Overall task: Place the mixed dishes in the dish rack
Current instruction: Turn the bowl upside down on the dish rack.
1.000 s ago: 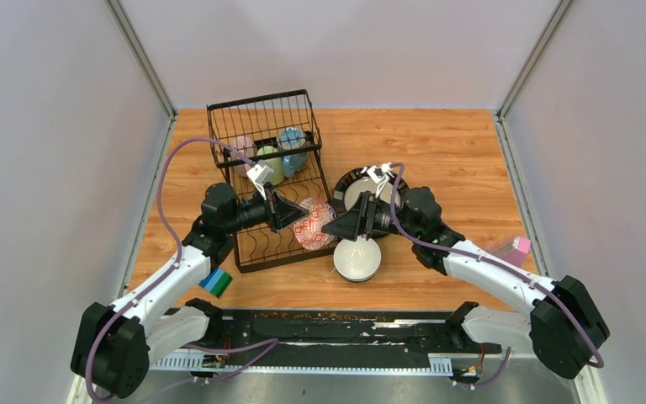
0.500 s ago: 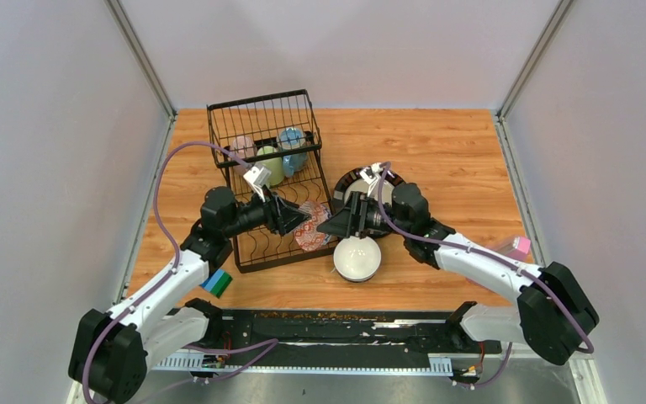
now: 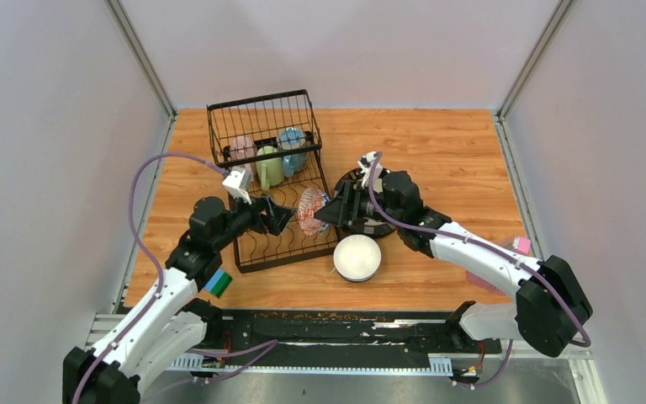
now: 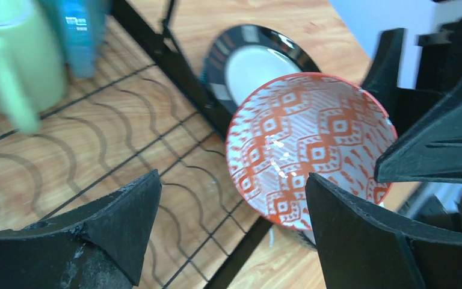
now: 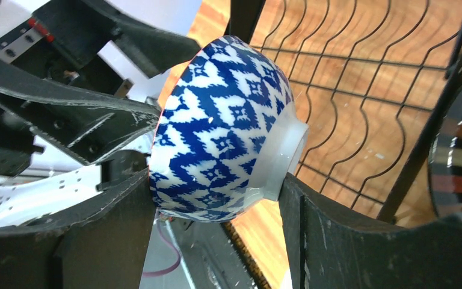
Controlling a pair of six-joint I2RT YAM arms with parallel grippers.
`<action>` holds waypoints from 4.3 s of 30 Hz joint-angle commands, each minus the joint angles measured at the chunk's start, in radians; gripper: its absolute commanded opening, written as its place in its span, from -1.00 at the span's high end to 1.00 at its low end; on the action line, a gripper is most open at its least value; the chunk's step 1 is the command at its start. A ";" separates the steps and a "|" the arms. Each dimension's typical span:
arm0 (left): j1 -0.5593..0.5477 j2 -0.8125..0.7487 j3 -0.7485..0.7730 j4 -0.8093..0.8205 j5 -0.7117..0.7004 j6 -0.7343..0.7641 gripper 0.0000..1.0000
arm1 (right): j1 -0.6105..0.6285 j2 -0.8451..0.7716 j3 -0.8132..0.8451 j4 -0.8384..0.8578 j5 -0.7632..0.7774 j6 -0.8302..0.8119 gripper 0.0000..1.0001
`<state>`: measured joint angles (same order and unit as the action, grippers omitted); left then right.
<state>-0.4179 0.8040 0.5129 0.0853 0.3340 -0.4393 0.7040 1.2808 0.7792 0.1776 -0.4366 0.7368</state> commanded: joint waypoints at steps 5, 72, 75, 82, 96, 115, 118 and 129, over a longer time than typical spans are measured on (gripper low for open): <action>-0.002 -0.284 -0.062 -0.273 -0.532 -0.078 -1.00 | 0.107 0.042 0.158 -0.112 0.327 -0.232 0.28; -0.003 -0.469 -0.201 -0.505 -0.871 -0.230 -1.00 | 0.346 0.702 0.448 0.078 0.988 -1.385 -0.48; -0.002 -0.468 -0.205 -0.499 -0.870 -0.226 -1.00 | 0.343 0.705 0.458 0.052 0.983 -1.373 -0.59; -0.002 -0.452 -0.211 -0.487 -0.848 -0.223 -1.00 | 0.338 0.697 0.448 0.028 0.955 -1.367 -0.63; -0.002 -0.436 -0.194 -0.475 -0.834 -0.214 -1.00 | 0.297 0.673 0.527 -0.055 0.990 -1.105 -0.39; -0.002 -0.378 -0.128 -0.439 -0.750 -0.148 -1.00 | 0.273 0.529 0.459 -0.087 0.895 -0.877 -0.22; -0.002 -0.383 -0.121 -0.412 -0.705 -0.124 -1.00 | 0.273 0.466 0.413 -0.068 0.861 -0.846 -0.23; -0.002 -0.310 -0.090 -0.328 -0.559 -0.038 -1.00 | 0.274 0.192 0.185 0.026 0.812 -0.704 -0.26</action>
<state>-0.4183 0.4511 0.3626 -0.3065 -0.2890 -0.5396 0.9783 1.5627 1.0161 0.1219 0.3889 -0.0559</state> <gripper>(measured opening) 0.998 0.625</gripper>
